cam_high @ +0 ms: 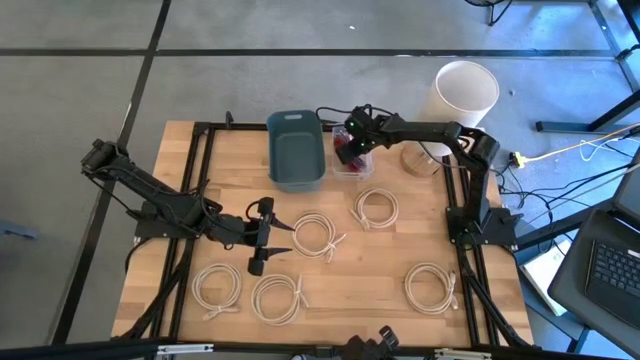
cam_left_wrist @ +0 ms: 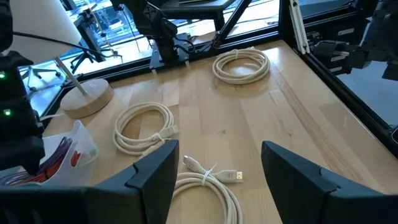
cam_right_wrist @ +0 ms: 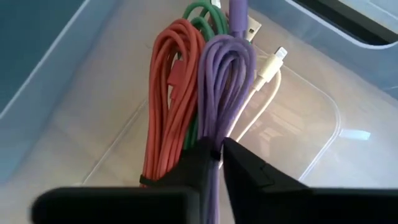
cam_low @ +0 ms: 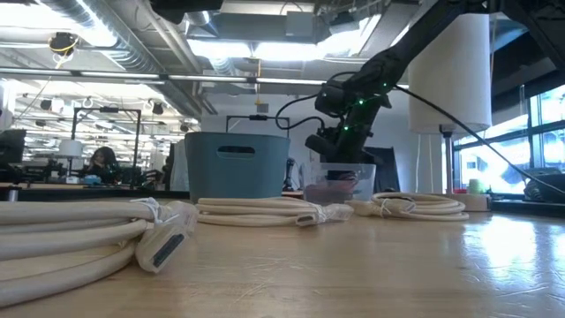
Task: Pick & Place USB Port
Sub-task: Put the purple charger cable into the transparent bin, then put the bottom left white HDMI cable into the dark blue bin
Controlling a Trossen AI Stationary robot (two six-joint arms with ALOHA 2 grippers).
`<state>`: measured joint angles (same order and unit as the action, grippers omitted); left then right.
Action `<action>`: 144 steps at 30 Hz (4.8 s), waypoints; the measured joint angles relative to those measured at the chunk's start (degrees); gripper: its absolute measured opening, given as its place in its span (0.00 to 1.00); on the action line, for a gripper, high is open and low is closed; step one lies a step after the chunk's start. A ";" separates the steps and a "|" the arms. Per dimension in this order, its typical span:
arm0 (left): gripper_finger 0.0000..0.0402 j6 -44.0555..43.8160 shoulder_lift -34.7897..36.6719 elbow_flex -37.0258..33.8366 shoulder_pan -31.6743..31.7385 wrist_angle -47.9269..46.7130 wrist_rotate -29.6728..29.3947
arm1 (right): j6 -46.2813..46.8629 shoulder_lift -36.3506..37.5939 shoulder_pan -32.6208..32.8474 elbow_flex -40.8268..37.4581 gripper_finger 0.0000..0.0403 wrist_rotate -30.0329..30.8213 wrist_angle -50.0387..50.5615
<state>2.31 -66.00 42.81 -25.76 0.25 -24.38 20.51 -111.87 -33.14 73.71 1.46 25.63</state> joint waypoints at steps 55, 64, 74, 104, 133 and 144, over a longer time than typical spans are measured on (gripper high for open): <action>0.56 -5.60 0.00 0.00 -0.03 -3.71 0.66 | 20.43 3.95 54.98 46.77 0.42 16.95 64.42; 0.56 -17.71 0.00 -0.02 -0.72 -13.68 10.63 | 34.62 3.45 73.30 46.73 0.42 33.35 64.41; 0.56 -54.52 0.02 -0.02 -8.64 -40.76 26.72 | 35.72 3.45 79.22 44.40 0.42 51.34 64.39; 0.56 -56.16 -18.30 -0.04 -25.74 -48.09 22.38 | 17.51 20.39 85.62 3.03 0.36 52.52 10.88; 0.56 -49.01 -18.12 -0.04 -23.84 -48.09 17.27 | 9.20 80.34 72.62 -41.81 0.14 16.71 -10.14; 0.56 -44.70 -18.12 0.37 -18.72 -50.54 16.57 | 4.52 80.91 72.60 -42.12 0.13 16.95 -12.62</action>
<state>-42.39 -84.12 43.18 -44.48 -50.29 -7.81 25.04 -30.96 39.46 31.59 18.41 13.02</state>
